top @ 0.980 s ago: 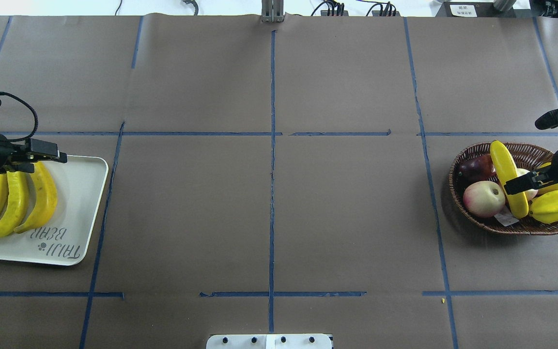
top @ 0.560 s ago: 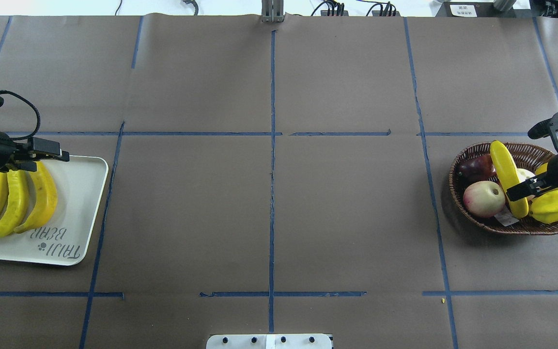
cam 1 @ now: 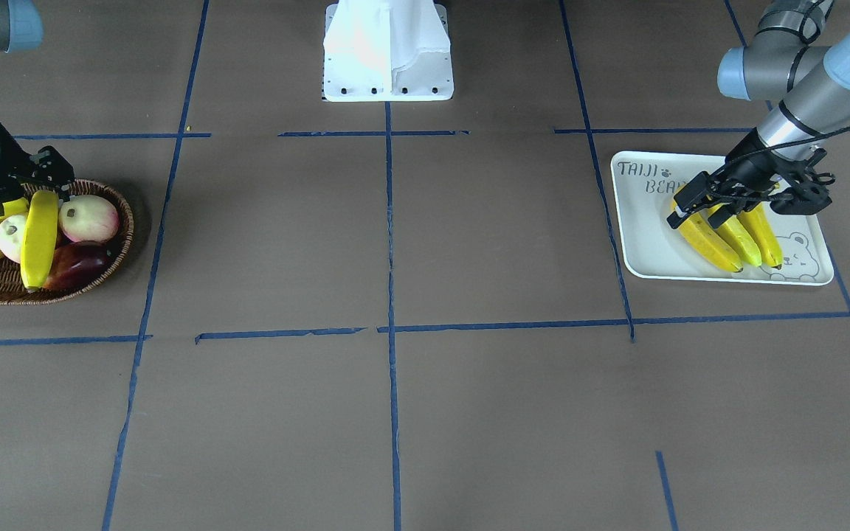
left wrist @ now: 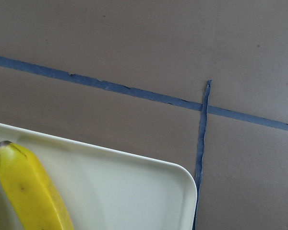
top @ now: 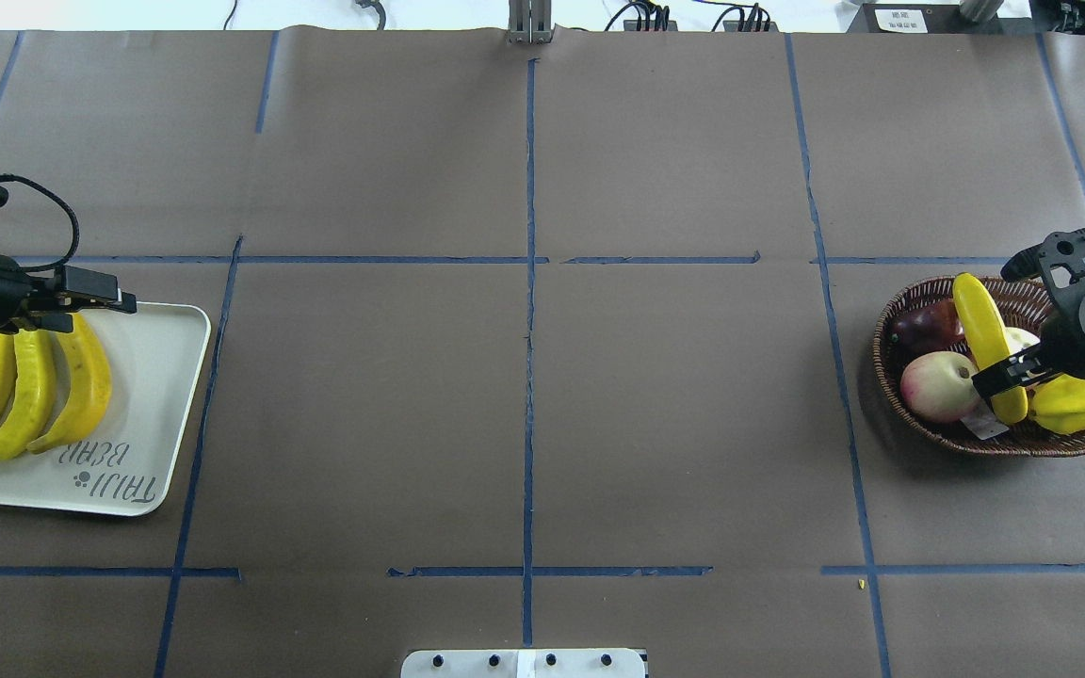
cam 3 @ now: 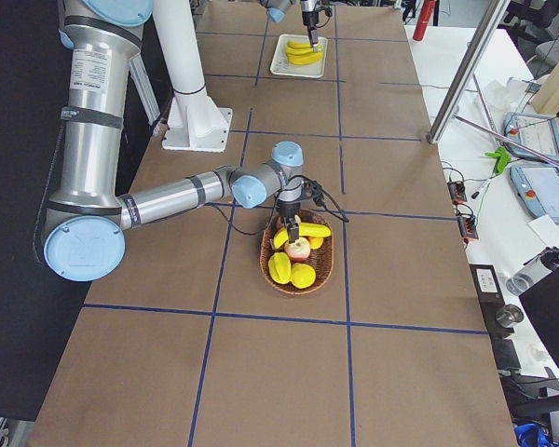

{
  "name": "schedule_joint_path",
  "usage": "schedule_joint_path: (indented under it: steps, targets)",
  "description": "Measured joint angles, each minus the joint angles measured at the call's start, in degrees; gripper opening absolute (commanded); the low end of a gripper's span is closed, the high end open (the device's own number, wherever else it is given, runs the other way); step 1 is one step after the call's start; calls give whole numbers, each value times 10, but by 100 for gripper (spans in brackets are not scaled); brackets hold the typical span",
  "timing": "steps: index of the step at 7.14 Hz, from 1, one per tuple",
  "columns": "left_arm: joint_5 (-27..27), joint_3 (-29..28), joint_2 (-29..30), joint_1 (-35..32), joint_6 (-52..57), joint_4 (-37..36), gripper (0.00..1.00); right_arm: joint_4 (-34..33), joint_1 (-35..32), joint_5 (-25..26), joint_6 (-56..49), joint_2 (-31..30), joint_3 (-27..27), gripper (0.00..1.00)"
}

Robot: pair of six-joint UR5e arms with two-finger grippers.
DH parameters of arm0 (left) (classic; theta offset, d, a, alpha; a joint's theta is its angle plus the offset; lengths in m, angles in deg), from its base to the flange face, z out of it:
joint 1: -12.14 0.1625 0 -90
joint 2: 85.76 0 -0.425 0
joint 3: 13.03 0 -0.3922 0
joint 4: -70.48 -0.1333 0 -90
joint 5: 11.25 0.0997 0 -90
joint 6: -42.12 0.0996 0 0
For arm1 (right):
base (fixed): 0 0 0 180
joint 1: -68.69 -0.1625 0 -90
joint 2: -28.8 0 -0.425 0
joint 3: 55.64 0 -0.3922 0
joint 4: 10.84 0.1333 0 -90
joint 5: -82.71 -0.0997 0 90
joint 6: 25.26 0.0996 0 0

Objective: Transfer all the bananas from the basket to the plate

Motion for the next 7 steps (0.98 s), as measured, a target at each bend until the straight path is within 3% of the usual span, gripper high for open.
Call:
schedule_joint_path:
  steps: [3,4,5,7]
  targets:
    - [1,-7,3,0,1,1,100,-2,-1,0,-31,1,-10,40]
    - [1,-9,5,0,1,2,100,-2,-3,0,-35,0,-11,19]
    - [1,-10,7,0,1,2,100,-2,-6,0,-37,0,-11,6]
    - [1,-11,7,0,1,2,100,2,-22,-2,-38,-1,-5,0]
